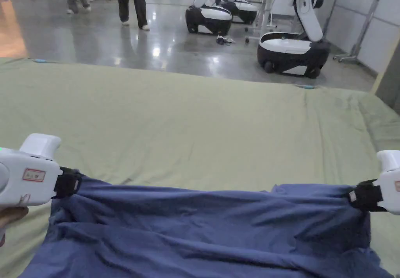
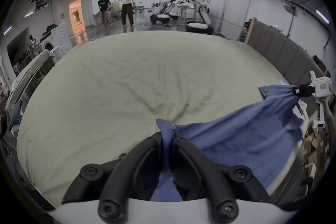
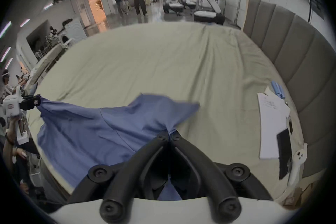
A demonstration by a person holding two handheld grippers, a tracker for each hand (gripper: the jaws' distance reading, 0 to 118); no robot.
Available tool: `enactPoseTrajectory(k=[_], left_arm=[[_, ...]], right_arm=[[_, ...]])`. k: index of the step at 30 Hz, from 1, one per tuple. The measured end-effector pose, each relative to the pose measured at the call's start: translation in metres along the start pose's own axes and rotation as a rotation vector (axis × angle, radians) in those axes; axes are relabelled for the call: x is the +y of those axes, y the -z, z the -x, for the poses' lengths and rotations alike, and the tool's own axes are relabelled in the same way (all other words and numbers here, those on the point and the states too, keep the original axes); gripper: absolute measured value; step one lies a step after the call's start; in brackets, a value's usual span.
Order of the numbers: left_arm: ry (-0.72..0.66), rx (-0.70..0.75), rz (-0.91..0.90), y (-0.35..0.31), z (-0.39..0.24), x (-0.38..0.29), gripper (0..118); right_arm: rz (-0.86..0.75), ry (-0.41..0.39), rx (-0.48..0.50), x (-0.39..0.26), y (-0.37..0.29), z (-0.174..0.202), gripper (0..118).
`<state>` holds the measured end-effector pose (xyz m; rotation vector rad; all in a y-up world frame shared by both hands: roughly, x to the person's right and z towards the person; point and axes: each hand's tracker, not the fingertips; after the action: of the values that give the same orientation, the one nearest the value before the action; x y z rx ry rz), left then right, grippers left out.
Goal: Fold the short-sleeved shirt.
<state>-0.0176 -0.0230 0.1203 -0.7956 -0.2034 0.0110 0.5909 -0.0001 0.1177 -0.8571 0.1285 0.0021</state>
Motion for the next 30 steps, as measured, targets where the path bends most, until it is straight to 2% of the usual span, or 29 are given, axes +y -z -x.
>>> enactPoseTrajectory(k=[4,6,8,16,17,18,19,20,21,22,23,24,25,27,30], left_arm=[[-0.03,-0.05,-0.05,-0.053,0.008,-0.053,10],[-0.067,-0.053,-0.02,-0.066,0.011,-0.082,10],[-0.105,-0.069,-0.046,-0.074,0.012,-0.11,10],[-0.158,-0.061,-0.031,-0.061,0.01,-0.153,10],[-0.156,-0.03,-0.049,-0.059,0.012,-0.156,15],[-0.152,0.02,-0.074,-0.06,0.013,-0.157,29],[-0.156,0.002,-0.087,-0.061,0.013,-0.158,38],[-0.167,0.003,-0.104,-0.063,0.014,-0.158,48],[-0.186,0.001,-0.128,-0.068,0.01,-0.158,58],[-0.198,-0.015,-0.15,-0.074,0.01,-0.155,62],[-0.203,-0.027,-0.193,-0.083,0.007,-0.152,62],[-0.191,0.002,-0.237,-0.094,0.002,-0.147,62],[-0.166,0.04,-0.278,-0.106,-0.008,-0.144,62],[-0.065,0.151,-0.395,-0.13,-0.026,-0.133,62],[-0.002,0.217,-0.534,-0.157,-0.054,-0.117,62]], right_arm=[[-0.066,0.016,0.015,-0.056,-0.062,0.005,0],[-0.067,0.036,0.026,-0.088,-0.081,0.007,0],[-0.071,0.081,0.048,-0.114,-0.085,0.006,0],[-0.022,0.13,0.033,-0.166,-0.057,0.014,0],[-0.018,0.115,0.018,-0.171,-0.054,0.018,0],[-0.024,0.098,0.007,-0.175,-0.053,0.02,1],[-0.026,0.086,0.004,-0.177,-0.05,0.019,7],[-0.031,0.084,0.0,-0.18,-0.05,0.02,23],[-0.043,0.083,-0.01,-0.181,-0.052,0.022,51],[-0.046,0.088,-0.019,-0.18,-0.056,0.024,61],[-0.072,0.102,-0.036,-0.177,-0.064,0.025,67],[-0.117,0.112,-0.04,-0.174,-0.073,0.028,77],[-0.175,0.106,-0.045,-0.17,-0.084,0.032,81],[-0.3,0.068,-0.075,-0.159,-0.109,0.045,81],[-0.454,0.021,-0.112,-0.14,-0.134,0.07,81]])
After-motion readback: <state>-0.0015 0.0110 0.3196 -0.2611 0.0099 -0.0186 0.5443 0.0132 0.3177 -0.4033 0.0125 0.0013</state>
